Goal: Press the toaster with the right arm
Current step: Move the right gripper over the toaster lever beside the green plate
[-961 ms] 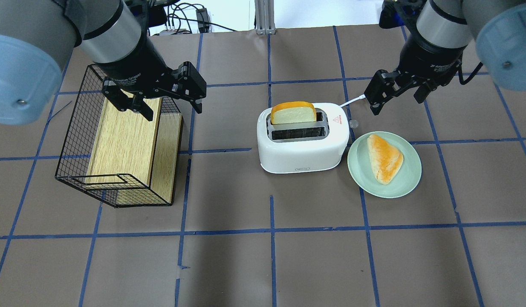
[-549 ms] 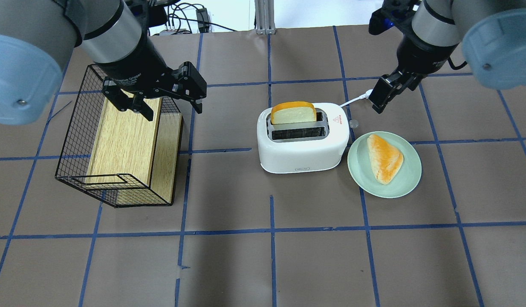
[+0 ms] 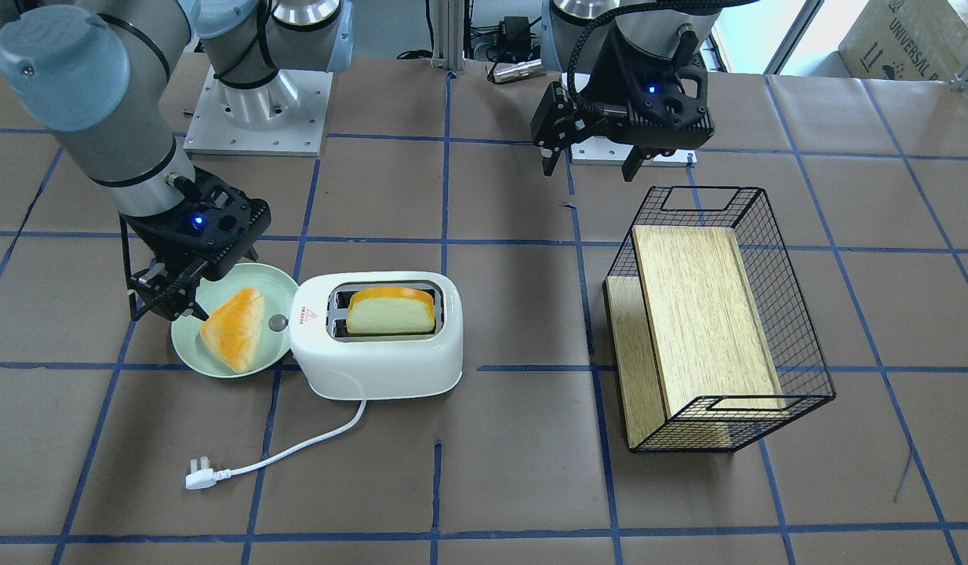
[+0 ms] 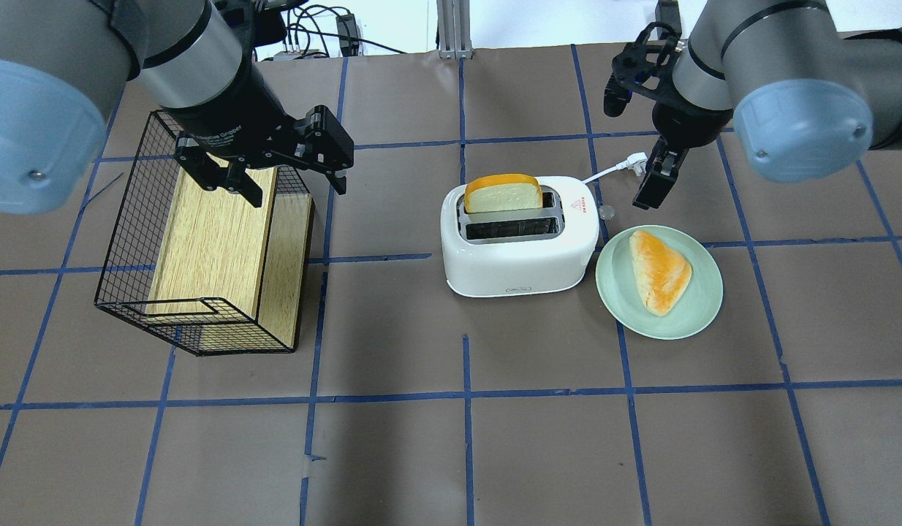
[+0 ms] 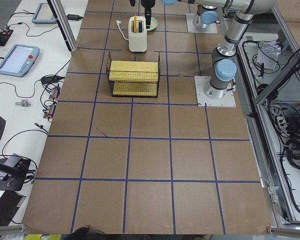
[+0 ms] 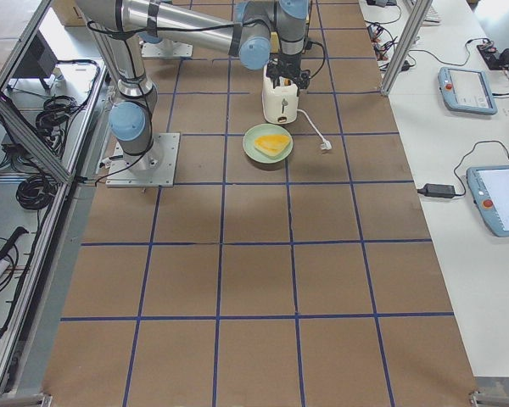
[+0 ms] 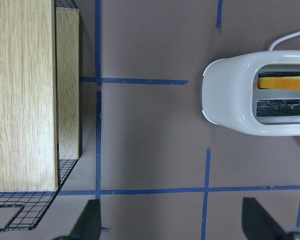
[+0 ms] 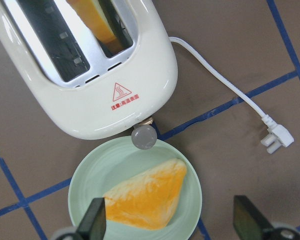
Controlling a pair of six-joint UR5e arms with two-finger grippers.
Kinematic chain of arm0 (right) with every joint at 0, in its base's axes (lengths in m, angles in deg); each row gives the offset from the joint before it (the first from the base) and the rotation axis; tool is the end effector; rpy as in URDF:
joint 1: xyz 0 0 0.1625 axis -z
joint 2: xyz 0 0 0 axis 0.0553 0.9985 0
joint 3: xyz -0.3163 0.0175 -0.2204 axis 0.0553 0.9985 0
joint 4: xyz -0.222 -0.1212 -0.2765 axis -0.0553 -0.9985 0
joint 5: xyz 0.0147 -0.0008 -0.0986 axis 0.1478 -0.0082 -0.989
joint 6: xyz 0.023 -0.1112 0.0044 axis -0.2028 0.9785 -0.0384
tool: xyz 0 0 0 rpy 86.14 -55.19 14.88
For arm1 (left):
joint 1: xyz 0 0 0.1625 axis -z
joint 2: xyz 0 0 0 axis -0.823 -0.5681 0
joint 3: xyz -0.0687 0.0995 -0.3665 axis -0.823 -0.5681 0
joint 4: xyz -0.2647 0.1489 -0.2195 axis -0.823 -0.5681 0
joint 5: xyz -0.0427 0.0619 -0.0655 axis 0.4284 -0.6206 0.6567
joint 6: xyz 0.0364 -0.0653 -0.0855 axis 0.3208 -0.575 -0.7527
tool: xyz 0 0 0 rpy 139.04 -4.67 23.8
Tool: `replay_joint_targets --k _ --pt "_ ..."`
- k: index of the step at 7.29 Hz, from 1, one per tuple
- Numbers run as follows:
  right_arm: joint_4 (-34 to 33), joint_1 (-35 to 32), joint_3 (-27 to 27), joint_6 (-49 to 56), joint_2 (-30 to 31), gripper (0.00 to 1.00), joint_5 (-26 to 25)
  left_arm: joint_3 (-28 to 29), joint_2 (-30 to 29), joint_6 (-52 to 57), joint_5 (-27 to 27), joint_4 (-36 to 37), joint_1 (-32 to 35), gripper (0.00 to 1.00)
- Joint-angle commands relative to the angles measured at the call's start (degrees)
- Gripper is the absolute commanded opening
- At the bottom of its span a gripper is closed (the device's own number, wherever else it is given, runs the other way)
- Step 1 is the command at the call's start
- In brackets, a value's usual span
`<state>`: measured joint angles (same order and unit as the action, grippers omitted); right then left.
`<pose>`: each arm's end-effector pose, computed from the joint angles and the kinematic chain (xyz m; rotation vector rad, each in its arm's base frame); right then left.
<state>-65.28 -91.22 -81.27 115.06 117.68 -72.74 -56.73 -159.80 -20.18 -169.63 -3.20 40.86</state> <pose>0.1210 -0.4953 0.3427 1.7134 -2.6310 0.1063 -0.1935 -0.4207 0.4517 0.0696 -3.0204 0.0109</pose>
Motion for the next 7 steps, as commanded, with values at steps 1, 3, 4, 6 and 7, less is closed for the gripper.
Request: replay_joint_targets --k 1,3,4,6,7 --pt "-4.47 -0.19 -1.1 6.65 -1.37 0.52 -0.03 0.0 0.0 0.0 -0.02 0.0 0.09 1.0" --pt "-4.48 -0.45 -1.53 14.96 -1.73 0.35 0.32 0.0 0.0 0.0 0.07 0.0 0.09 1.0" --pt "-4.48 -0.45 -1.54 16.93 -2.6 0.3 1.2 0.0 0.0 0.0 -0.02 0.0 0.0 1.0" --pt "-4.65 -0.45 -1.54 20.01 -3.05 0.29 4.18 0.0 0.0 0.0 -0.02 0.0 0.0 1.0" --pt "-4.65 -0.45 -1.8 22.12 -3.66 0.27 4.19 0.0 0.0 0.0 0.07 0.0 0.09 1.0"
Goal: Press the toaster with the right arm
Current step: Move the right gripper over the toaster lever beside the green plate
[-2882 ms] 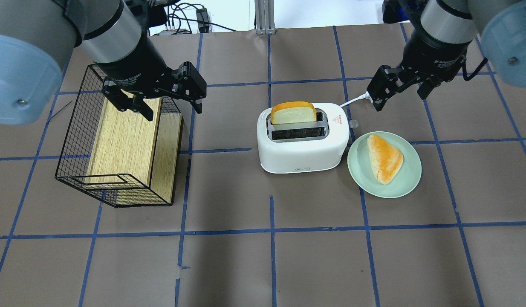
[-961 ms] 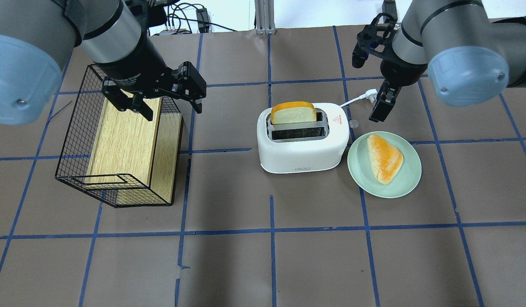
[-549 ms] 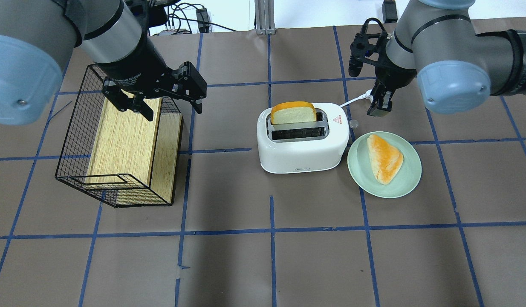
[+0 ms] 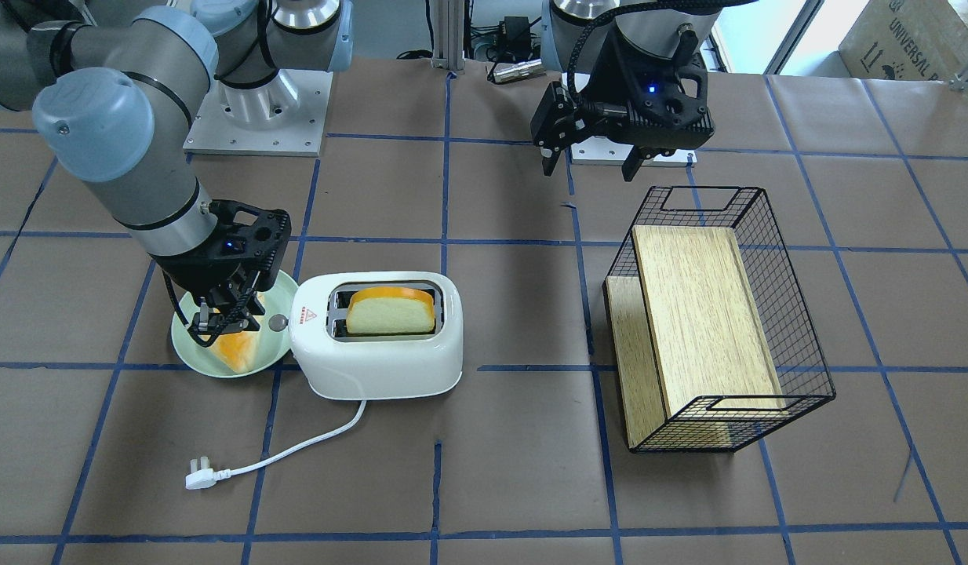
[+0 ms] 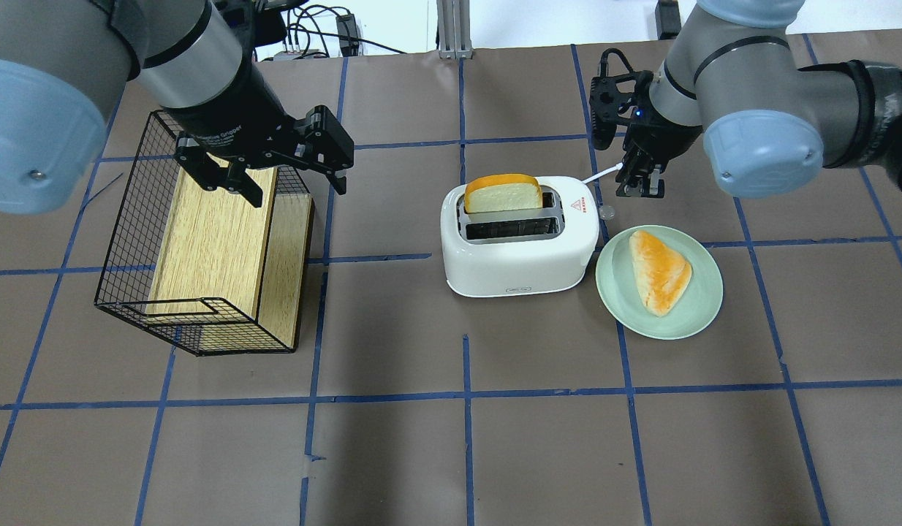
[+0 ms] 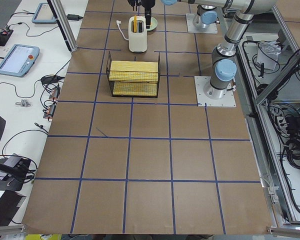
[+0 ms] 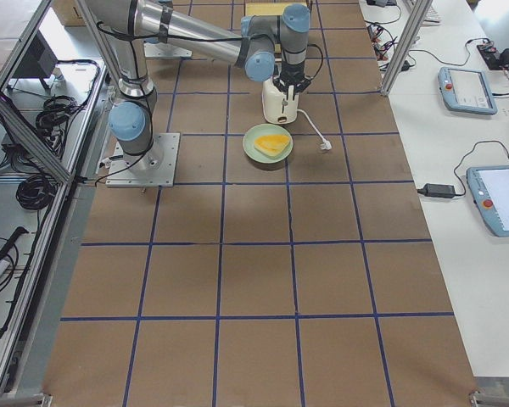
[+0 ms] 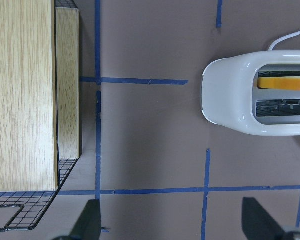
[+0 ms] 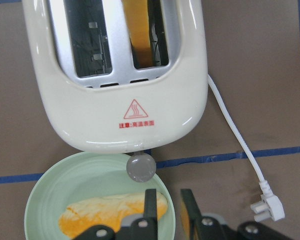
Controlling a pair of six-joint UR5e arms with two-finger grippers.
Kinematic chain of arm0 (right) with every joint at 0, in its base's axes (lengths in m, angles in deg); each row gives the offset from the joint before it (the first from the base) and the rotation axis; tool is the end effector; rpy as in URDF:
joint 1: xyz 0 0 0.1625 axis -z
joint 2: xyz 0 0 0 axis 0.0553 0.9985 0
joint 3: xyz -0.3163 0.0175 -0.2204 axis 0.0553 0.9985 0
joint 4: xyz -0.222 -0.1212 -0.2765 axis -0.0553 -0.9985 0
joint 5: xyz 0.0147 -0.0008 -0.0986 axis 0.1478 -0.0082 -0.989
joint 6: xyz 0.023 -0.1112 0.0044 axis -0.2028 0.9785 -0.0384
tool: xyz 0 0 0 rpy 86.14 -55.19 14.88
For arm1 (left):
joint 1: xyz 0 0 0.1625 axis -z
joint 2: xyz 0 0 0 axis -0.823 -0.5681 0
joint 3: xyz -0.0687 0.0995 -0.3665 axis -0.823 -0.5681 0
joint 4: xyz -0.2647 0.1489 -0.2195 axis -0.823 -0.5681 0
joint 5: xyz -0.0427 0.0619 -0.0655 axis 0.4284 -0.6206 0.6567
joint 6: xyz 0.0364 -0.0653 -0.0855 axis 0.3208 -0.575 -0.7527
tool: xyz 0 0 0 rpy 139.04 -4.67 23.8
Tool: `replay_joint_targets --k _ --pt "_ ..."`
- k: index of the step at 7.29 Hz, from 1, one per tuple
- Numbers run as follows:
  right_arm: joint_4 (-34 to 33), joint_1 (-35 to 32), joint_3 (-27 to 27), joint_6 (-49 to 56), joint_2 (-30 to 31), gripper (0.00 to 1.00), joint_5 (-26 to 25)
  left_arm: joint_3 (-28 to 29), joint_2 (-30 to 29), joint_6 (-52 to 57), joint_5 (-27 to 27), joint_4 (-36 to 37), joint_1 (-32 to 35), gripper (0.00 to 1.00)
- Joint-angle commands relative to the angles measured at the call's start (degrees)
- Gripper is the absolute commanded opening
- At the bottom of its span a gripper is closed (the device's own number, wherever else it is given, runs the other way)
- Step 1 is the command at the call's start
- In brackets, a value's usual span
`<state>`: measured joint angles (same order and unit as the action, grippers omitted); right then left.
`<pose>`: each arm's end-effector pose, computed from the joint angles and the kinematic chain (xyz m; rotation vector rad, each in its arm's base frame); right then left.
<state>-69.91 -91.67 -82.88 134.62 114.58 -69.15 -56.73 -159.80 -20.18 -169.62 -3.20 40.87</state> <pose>0.1316 -0.5061 0.3125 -2.1209 2.2644 -0.1703 -0.1936 -0.4206 0.4517 0.0693 -3.0203 0.0108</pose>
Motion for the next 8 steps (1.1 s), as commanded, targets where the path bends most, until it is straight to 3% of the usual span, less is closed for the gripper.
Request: replay_joint_targets --k 1,8 --pt "-0.03 0.0 -0.37 3.54 -1.18 0.24 0.6 0.0 0.0 0.0 -0.02 0.0 -0.02 1.0" --pt "-0.03 0.0 -2.48 5.65 -3.03 0.21 0.95 0.0 0.0 0.0 0.07 0.0 0.07 1.0"
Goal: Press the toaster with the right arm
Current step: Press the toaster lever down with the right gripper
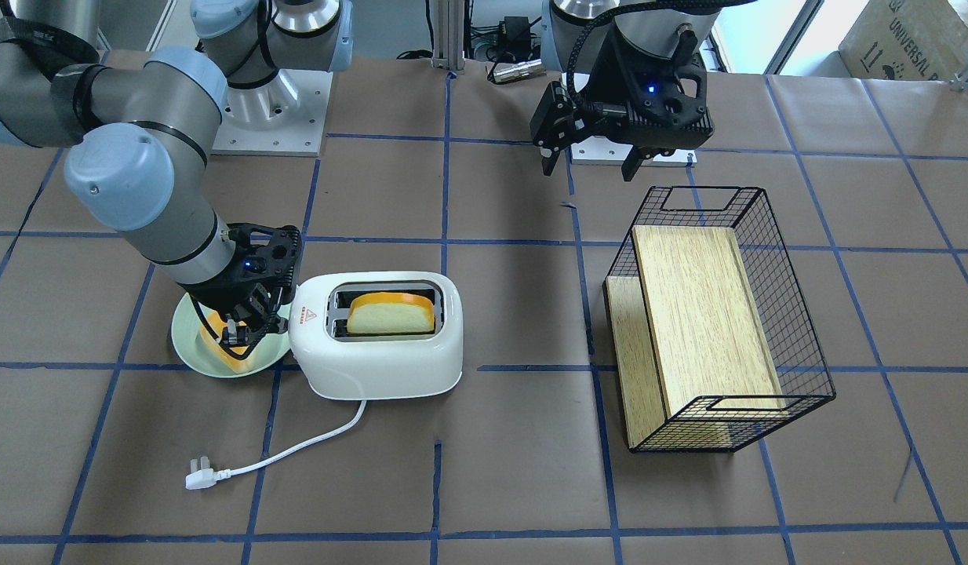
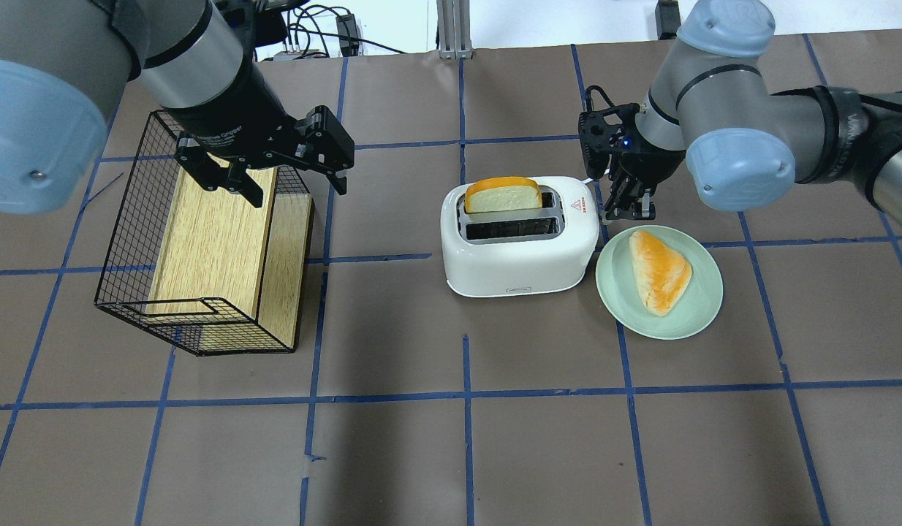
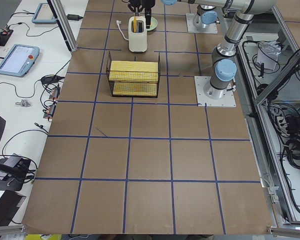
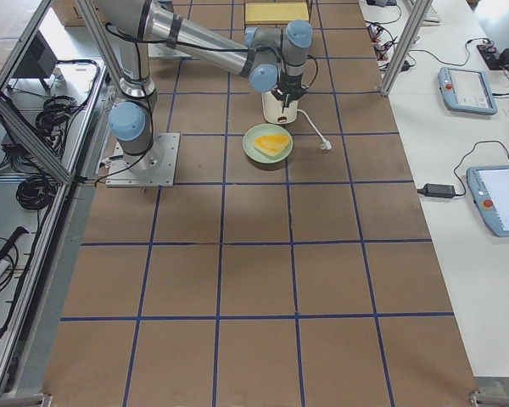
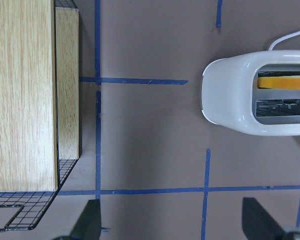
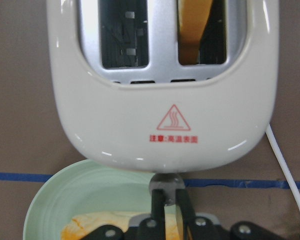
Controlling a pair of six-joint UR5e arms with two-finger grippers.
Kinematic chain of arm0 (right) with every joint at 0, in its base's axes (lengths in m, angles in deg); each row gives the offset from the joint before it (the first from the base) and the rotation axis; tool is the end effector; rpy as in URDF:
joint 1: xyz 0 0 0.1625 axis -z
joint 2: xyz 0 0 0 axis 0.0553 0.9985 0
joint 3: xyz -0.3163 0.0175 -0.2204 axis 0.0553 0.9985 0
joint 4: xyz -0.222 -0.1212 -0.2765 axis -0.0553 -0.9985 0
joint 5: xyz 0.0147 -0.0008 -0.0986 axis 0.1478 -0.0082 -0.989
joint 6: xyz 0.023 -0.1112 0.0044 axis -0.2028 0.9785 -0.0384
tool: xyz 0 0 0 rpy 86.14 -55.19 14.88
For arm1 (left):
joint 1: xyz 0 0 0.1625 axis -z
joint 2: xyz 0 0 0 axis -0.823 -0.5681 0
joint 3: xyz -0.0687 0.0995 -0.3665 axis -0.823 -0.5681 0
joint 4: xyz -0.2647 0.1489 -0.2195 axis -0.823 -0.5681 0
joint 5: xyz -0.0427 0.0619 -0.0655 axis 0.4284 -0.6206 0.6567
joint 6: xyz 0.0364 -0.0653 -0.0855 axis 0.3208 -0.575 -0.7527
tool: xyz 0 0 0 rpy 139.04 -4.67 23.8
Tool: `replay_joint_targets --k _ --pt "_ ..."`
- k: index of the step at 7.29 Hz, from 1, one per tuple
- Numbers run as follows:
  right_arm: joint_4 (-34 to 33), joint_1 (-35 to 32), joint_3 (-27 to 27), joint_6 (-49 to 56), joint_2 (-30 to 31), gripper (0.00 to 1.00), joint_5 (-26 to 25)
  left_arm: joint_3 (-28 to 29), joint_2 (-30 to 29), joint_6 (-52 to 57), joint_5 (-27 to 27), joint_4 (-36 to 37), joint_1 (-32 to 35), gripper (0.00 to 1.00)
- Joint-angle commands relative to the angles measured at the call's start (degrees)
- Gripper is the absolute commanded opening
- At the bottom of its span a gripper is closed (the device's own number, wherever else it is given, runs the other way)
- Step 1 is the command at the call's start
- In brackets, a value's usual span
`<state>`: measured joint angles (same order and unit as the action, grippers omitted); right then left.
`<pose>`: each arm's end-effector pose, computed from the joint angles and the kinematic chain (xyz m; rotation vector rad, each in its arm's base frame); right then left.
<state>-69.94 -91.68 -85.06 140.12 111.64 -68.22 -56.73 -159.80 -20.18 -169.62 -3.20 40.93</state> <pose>0.1336 -0.5033 0.2709 -2.1736 2.1179 -0.0956 -0.1941 -0.4204 0.4517 0.0678 -3.0203 0.0107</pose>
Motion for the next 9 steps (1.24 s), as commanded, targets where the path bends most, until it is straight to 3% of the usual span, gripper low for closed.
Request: replay_joint_targets --k 1,9 --pt "0.0 0.0 -0.3 0.76 -0.18 0.21 -0.06 0.0 0.0 0.08 -0.02 0.0 -0.08 1.0" --pt "-1.49 0.09 -0.3 2.09 -2.37 0.22 -0.06 0.0 0.0 0.0 -0.02 0.0 -0.08 1.0"
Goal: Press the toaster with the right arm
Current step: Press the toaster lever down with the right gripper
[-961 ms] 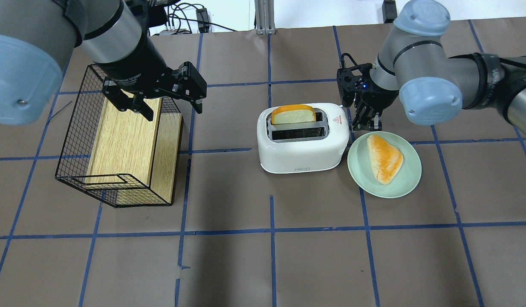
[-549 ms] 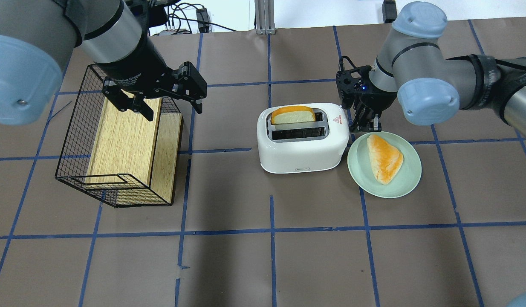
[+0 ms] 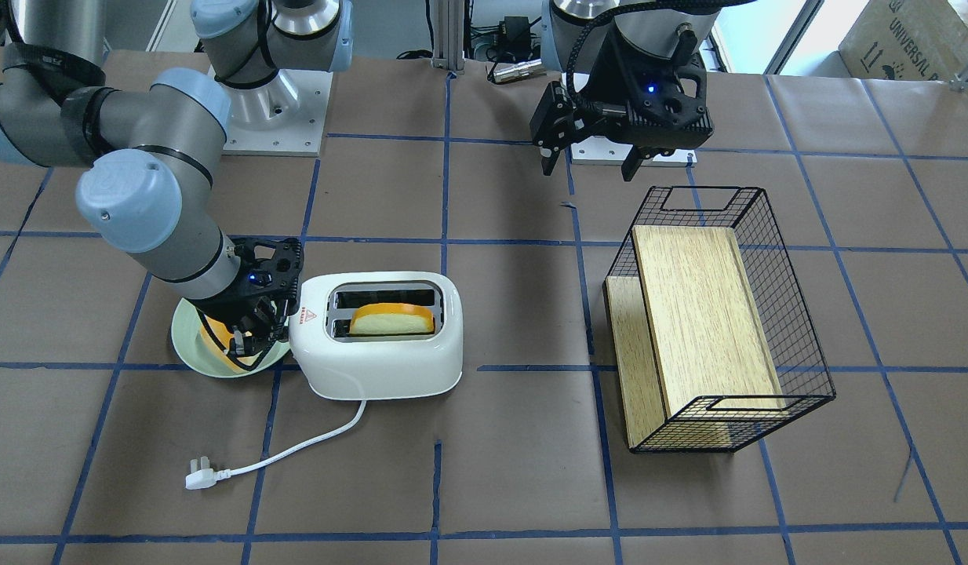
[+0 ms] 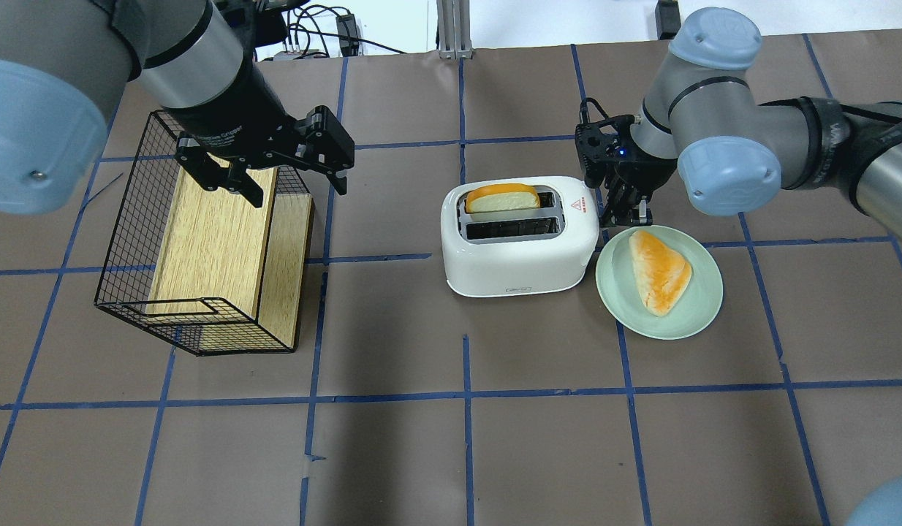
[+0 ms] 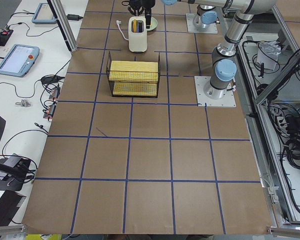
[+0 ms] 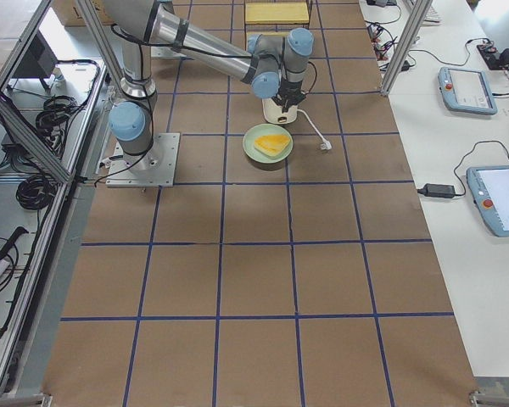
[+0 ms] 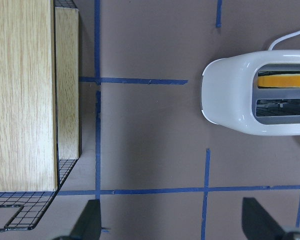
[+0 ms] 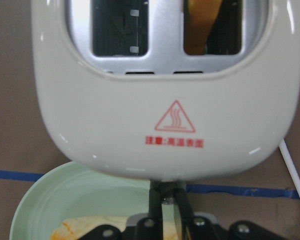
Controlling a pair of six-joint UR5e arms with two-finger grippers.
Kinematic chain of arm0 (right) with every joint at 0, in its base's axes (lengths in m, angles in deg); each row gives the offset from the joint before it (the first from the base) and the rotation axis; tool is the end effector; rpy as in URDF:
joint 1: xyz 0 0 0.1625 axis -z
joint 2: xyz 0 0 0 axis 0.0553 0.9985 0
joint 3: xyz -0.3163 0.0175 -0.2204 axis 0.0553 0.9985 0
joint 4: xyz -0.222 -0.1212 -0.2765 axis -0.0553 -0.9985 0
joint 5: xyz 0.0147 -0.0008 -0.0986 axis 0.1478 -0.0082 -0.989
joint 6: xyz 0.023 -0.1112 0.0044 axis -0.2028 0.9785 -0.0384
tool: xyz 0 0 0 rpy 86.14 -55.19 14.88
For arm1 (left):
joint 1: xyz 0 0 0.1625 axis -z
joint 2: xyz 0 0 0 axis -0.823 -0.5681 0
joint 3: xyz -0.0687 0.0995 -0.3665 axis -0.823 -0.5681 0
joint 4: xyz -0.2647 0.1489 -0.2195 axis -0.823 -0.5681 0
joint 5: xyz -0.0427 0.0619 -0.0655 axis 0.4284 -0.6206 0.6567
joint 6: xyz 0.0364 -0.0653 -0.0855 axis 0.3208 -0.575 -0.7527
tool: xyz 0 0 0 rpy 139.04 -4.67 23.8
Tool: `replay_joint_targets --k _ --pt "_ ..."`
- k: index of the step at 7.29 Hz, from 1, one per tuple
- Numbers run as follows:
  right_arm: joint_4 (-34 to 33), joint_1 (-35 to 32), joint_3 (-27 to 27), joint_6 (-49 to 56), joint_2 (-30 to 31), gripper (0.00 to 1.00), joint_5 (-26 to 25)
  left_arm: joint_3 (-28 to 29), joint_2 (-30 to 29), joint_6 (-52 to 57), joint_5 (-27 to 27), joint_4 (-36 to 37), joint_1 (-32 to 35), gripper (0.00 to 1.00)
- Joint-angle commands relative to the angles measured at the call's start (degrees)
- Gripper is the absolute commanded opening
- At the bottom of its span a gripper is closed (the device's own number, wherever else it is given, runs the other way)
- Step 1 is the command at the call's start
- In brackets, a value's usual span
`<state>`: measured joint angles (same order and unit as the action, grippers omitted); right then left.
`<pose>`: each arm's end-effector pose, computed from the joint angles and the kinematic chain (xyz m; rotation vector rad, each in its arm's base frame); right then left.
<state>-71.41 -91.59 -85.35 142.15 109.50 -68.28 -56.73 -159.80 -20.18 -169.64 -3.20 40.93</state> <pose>0.1326 -0.5088 0.2525 -2.2007 2.0749 -0.0802 -0.1940 -0.4204 0.4517 0.0678 -3.0207 0.0108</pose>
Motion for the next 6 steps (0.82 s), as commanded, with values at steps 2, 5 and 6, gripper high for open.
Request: replay_joint_targets --k 2,5,6 --pt "-0.45 0.0 0.0 0.06 -1.2 0.22 0.0 0.0 0.0 0.0 0.0 0.0 -0.07 1.0" --pt "-0.46 0.0 0.0 0.94 -1.37 0.22 0.09 0.0 0.0 0.0 0.0 0.0 0.01 1.0" --pt "-0.46 0.0 0.0 0.94 -1.37 0.22 0.09 0.0 0.0 0.0 0.0 0.0 -0.07 1.0"
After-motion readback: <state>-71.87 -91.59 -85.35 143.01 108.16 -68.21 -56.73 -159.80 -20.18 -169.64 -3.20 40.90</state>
